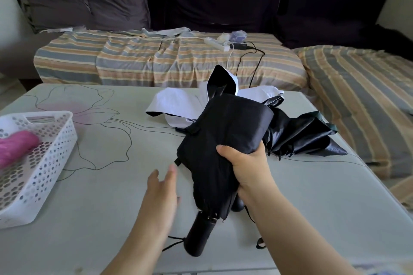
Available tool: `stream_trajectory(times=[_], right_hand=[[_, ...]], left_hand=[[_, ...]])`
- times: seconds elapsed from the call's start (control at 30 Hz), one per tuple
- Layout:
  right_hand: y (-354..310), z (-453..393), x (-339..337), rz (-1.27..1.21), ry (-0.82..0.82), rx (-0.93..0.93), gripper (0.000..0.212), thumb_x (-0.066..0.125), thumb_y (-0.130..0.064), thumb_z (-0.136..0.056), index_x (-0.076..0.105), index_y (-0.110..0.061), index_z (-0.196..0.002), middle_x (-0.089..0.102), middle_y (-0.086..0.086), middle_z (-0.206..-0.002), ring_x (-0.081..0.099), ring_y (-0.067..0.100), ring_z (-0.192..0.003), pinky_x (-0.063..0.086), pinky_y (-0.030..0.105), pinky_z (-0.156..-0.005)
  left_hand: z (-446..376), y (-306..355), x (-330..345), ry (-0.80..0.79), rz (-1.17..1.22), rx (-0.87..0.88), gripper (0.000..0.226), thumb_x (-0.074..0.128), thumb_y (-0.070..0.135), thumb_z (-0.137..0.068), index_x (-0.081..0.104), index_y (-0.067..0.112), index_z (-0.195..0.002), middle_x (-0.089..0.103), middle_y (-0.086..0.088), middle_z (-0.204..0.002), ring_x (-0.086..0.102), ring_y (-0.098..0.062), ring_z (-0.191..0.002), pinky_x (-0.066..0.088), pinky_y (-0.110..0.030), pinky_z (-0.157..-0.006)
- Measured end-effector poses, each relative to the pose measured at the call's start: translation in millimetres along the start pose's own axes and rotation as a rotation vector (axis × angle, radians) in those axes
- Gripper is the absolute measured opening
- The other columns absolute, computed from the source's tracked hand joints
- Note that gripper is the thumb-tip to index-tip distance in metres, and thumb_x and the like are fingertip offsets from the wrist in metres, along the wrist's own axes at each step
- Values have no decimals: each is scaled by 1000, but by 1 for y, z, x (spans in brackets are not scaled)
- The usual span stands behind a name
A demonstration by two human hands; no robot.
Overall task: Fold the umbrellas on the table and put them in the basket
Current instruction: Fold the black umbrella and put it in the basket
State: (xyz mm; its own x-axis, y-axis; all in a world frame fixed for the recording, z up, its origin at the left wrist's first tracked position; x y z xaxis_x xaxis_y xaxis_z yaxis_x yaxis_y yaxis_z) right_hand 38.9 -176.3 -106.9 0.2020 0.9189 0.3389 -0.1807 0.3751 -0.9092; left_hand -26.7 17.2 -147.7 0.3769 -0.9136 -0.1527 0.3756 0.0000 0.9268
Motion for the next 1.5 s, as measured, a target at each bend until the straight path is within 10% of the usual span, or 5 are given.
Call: stream_trajectory(times=[0.2,0.4,0.67,0.83,1.5], right_hand=[[-12,0,-4,214,118,-110,56,71,-6,-75,45,-26,-120,61,-4,-99,62,11,-81,51,23,-59],[-1,14,14,133,75,-66,65,76,-11,-74,42,-30,-127,62,-8,-100,64,10,-89,56,28,-73],[6,29,38,159,-292,61,86,72,-55,-62,39,-39,-140,66,-12,-116,61,10,-112,47,38,-101],[-52,15,-22,542,139,-347,56,69,-31,-84,46,-22,-134,55,-6,-109,56,12,-104,47,29,-94],[-84,-17,-49,321,-84,-267,36,49,-28,-99,65,-16,-69,54,6,-73,44,23,-72,36,32,-70]], left_hand=[[83,53,49,13,-610,848,63,49,41,-68,46,12,-123,50,0,-112,61,-18,-86,46,-21,-60],[51,37,56,-36,-594,580,81,46,47,-86,-9,48,-146,50,4,-111,57,-14,-86,44,-24,-69],[31,30,55,-444,119,158,43,68,1,-81,56,24,-115,68,-3,-72,59,-18,-51,45,-24,-48],[31,31,41,-429,454,-6,30,68,11,-65,51,10,-90,51,-7,-55,44,-18,-42,37,-22,-39],[30,23,41,-494,248,-4,43,79,21,-69,52,7,-99,51,-8,-55,44,-17,-42,37,-24,-39]])
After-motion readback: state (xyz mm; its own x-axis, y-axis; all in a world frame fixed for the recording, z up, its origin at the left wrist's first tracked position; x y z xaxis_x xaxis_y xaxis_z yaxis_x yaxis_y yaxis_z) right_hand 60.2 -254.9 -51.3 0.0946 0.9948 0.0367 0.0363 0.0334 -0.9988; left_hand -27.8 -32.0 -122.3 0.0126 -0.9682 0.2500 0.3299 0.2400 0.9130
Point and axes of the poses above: each hand's wrist, its own z-axis away from the middle knuckle, its own x-axis out of the palm, y = z × x, the point moved 10 cm from there along -z, towards the middle knuckle
